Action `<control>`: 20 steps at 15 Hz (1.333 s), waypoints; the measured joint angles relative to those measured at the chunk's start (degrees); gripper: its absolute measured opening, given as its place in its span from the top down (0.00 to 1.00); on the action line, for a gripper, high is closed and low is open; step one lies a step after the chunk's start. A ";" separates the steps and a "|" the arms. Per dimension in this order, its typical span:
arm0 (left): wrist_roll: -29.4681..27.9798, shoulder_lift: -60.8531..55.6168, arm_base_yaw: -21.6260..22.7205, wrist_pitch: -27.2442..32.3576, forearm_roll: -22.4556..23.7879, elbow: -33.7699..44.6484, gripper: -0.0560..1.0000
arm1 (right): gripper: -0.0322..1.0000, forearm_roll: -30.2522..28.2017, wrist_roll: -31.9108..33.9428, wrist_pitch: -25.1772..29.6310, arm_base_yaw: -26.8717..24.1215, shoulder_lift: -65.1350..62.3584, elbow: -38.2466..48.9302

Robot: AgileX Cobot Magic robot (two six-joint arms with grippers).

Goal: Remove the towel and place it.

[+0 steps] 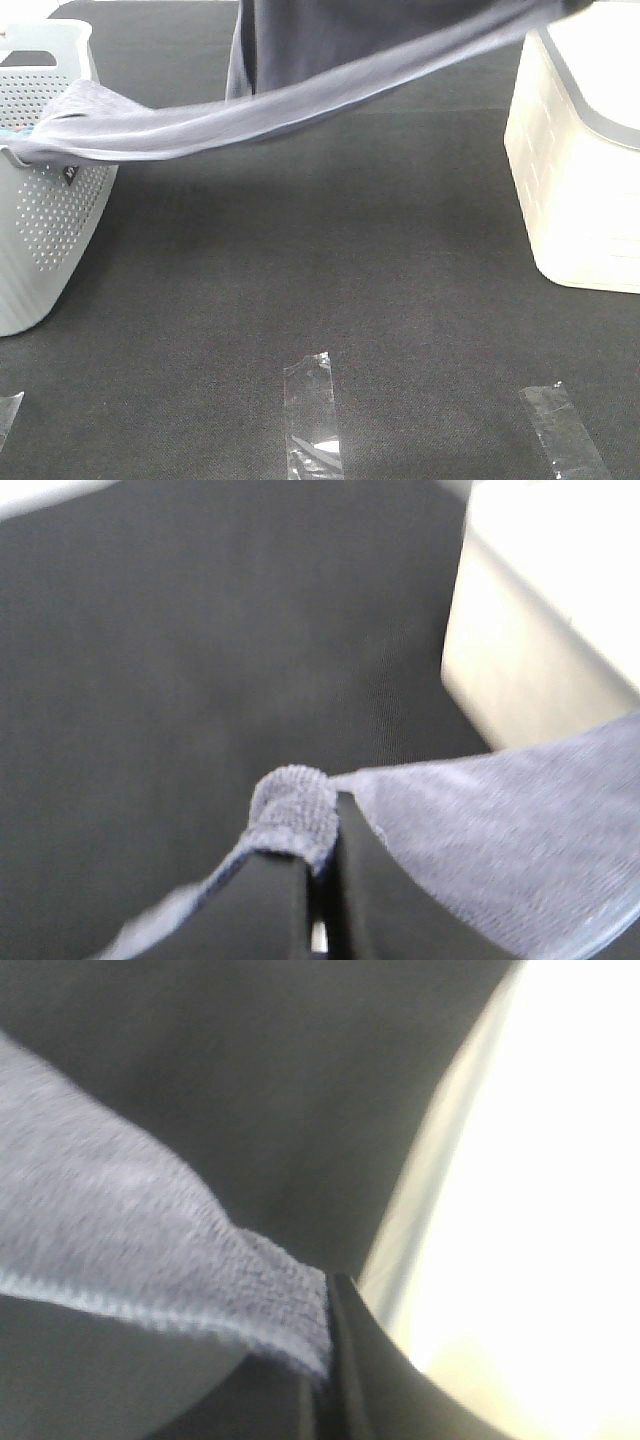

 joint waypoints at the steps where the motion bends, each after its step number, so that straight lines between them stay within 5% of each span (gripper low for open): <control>1: 0.00 0.40 0.00 -4.64 0.97 0.00 0.93 | 0.97 -2.92 1.20 0.00 0.00 2.23 -3.90; 7: 0.00 8.08 4.81 -31.28 6.99 0.00 0.93 | 0.97 -10.37 2.18 -2.86 0.00 17.99 -28.30; 13: -0.17 13.18 14.84 -69.39 7.10 -1.15 0.93 | 0.97 -23.03 5.84 -29.45 0.00 25.44 -39.02; 18: 4.24 9.40 15.99 -77.18 10.08 -8.82 0.93 | 0.97 -27.16 8.48 -35.24 0.17 24.01 -49.33; 19: 5.27 8.77 15.99 -75.92 10.20 -9.40 0.93 | 0.97 -27.16 8.48 -35.35 0.23 23.61 -49.90; 20: 5.96 9.00 15.99 -64.92 10.31 -9.80 0.93 | 0.97 -26.36 8.48 -33.29 0.00 23.49 -48.07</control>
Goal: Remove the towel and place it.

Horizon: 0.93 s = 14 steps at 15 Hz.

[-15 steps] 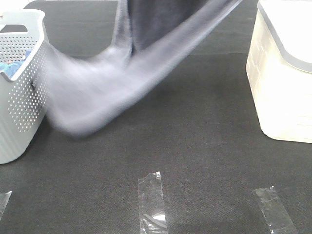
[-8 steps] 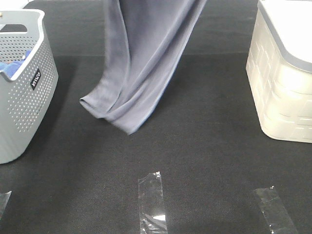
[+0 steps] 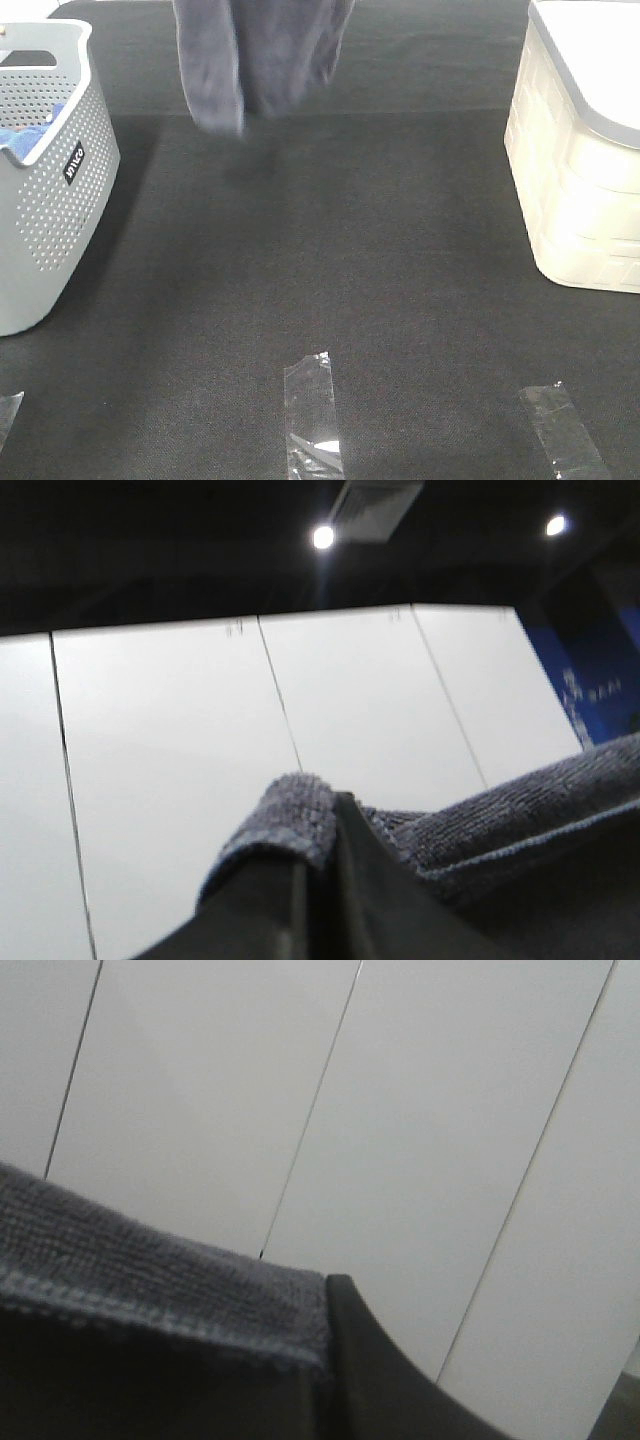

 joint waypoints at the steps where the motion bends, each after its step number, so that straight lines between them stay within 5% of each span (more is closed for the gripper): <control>1: 0.00 0.00 0.00 0.00 0.00 0.00 0.93 | 0.97 0.00 0.00 0.00 0.00 0.00 0.00; 2: 1.49 3.27 -0.06 15.76 0.00 0.00 0.93 | 0.97 1.38 0.00 6.70 -0.23 0.23 5.33; 5: 2.64 8.08 -0.63 35.81 -1.32 0.11 0.93 | 0.97 6.07 0.00 17.93 -0.11 0.97 13.01; 7: 2.69 8.48 -0.92 43.72 -3.04 0.11 0.93 | 0.97 8.82 -0.06 21.66 -0.11 1.15 14.90; 11: 2.69 6.99 -1.03 49.45 -6.53 0.11 0.93 | 0.97 12.20 -0.52 23.61 -0.06 1.15 15.13; 14: 2.75 6.13 -0.52 43.54 -6.88 0.11 0.93 | 0.97 11.12 -0.52 19.82 -0.29 1.09 15.13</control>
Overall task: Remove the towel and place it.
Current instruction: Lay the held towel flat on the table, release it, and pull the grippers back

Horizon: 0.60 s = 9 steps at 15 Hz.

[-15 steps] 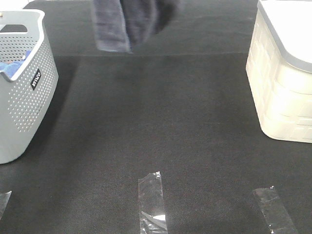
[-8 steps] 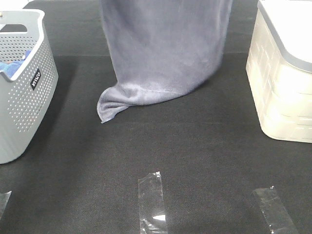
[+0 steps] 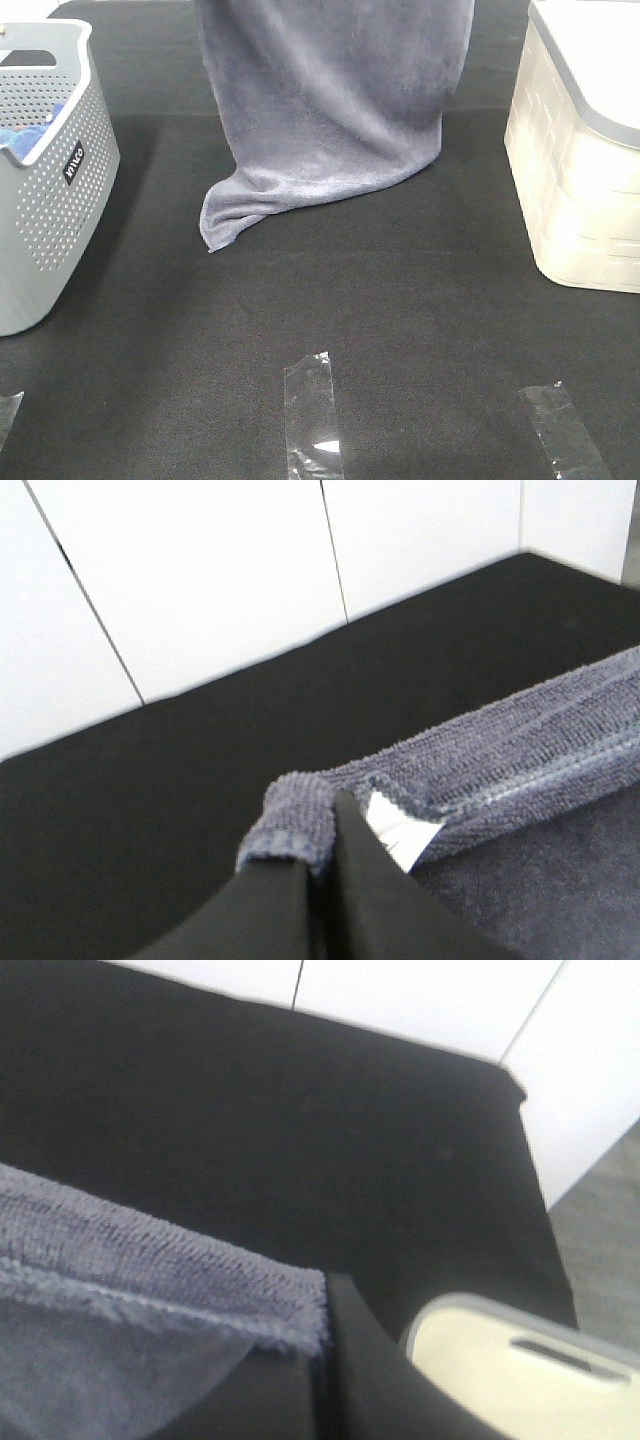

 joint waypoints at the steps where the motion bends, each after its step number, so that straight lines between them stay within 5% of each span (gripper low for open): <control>1: 0.11 0.17 0.11 -3.04 0.23 0.00 0.93 | 0.97 -1.26 0.00 -3.38 -0.17 -0.23 0.00; 3: 1.03 0.97 0.57 -13.81 1.03 0.00 0.93 | 0.97 -6.07 0.00 -11.06 -0.57 -0.29 0.00; 7: 3.61 4.24 2.06 -48.53 2.01 0.00 0.93 | 0.97 -18.85 0.00 -32.31 -1.26 1.72 -0.06; 9: 3.61 4.24 2.29 -56.38 1.49 -0.40 0.93 | 0.97 -20.23 0.00 -39.48 -1.95 2.23 -0.06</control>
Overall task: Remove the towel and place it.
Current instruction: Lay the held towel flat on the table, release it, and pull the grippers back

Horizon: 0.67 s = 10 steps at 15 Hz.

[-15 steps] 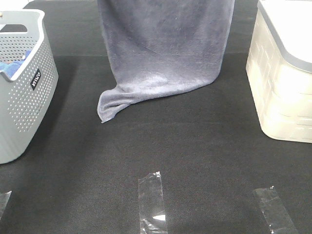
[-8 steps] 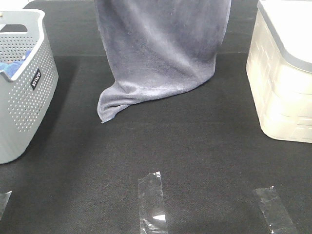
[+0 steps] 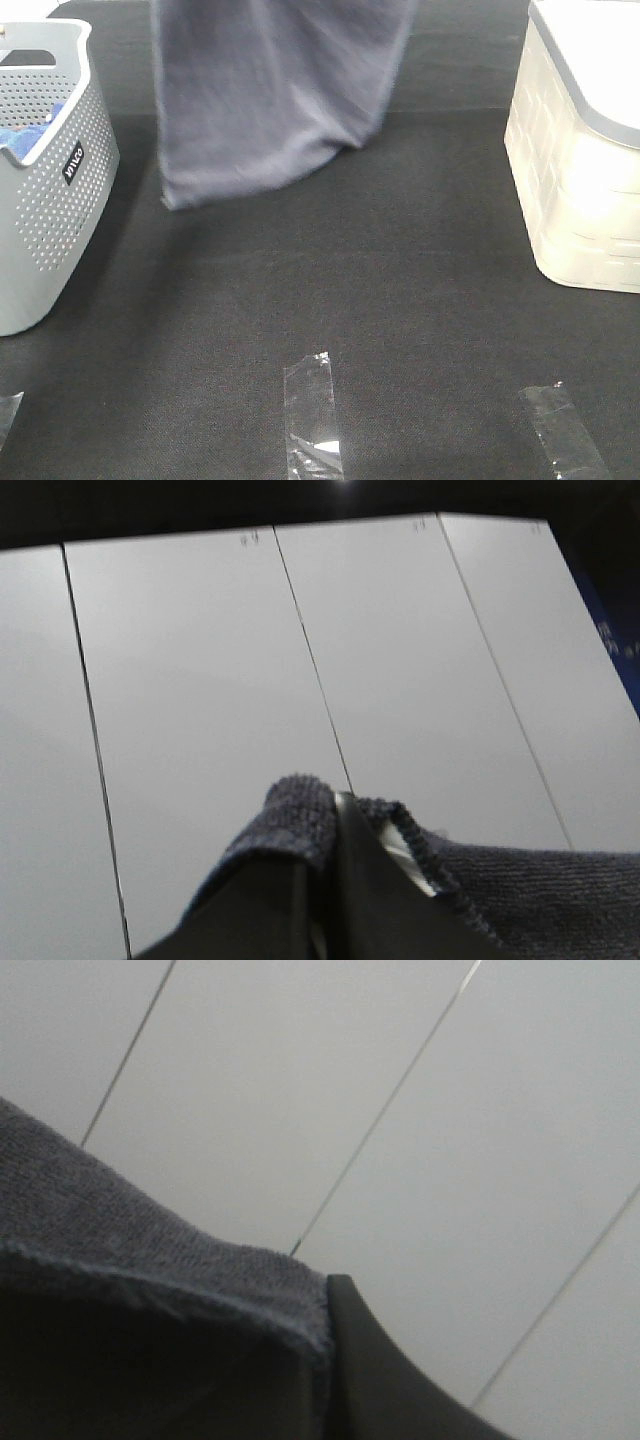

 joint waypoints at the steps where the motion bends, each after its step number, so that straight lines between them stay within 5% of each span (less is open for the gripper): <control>1: 0.06 0.00 0.06 -2.46 -1.20 -2.41 0.93 | 0.97 0.23 0.00 -6.19 -0.57 0.06 -0.11; 5: -1.09 0.00 0.06 2.69 -0.86 -5.27 0.93 | 0.97 1.89 0.00 -7.91 -0.74 0.06 -0.69; 10: -9.11 4.70 -0.40 32.09 -0.86 -5.21 0.93 | 0.97 5.56 0.00 15.99 -0.80 1.09 -0.69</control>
